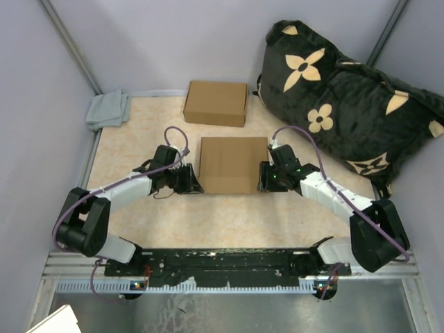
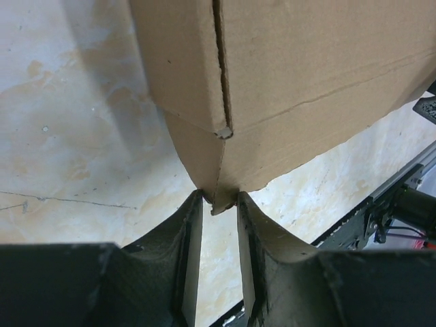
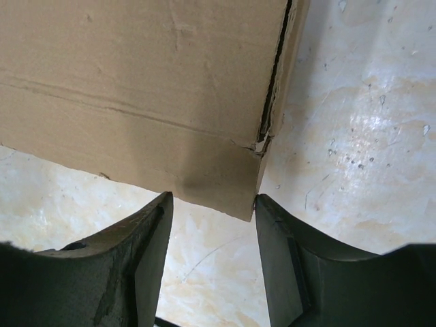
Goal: Fold the paper box
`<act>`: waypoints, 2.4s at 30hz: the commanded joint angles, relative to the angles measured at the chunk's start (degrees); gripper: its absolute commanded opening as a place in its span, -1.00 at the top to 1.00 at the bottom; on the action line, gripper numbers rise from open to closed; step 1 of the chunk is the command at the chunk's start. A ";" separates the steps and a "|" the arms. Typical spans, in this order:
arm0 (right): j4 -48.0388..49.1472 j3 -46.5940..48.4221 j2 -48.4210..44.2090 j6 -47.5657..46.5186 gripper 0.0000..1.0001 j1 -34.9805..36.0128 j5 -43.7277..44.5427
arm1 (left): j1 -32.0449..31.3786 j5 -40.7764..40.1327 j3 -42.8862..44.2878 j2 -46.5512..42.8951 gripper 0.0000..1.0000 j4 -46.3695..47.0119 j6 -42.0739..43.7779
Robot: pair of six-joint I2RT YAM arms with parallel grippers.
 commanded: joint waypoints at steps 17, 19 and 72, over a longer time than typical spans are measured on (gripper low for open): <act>11.92 -1.66 6.63 -0.61 0.20 -0.17 13.48 | -0.40 -14.16 0.56 5.74 0.27 7.72 -0.97; 12.98 -1.60 6.88 -0.61 0.60 -0.17 12.89 | -0.52 -14.20 -0.45 3.79 0.29 8.90 -1.42; 45.60 -2.76 10.04 6.92 1.00 8.05 10.66 | -8.05 -6.39 26.71 23.41 0.33 13.24 7.64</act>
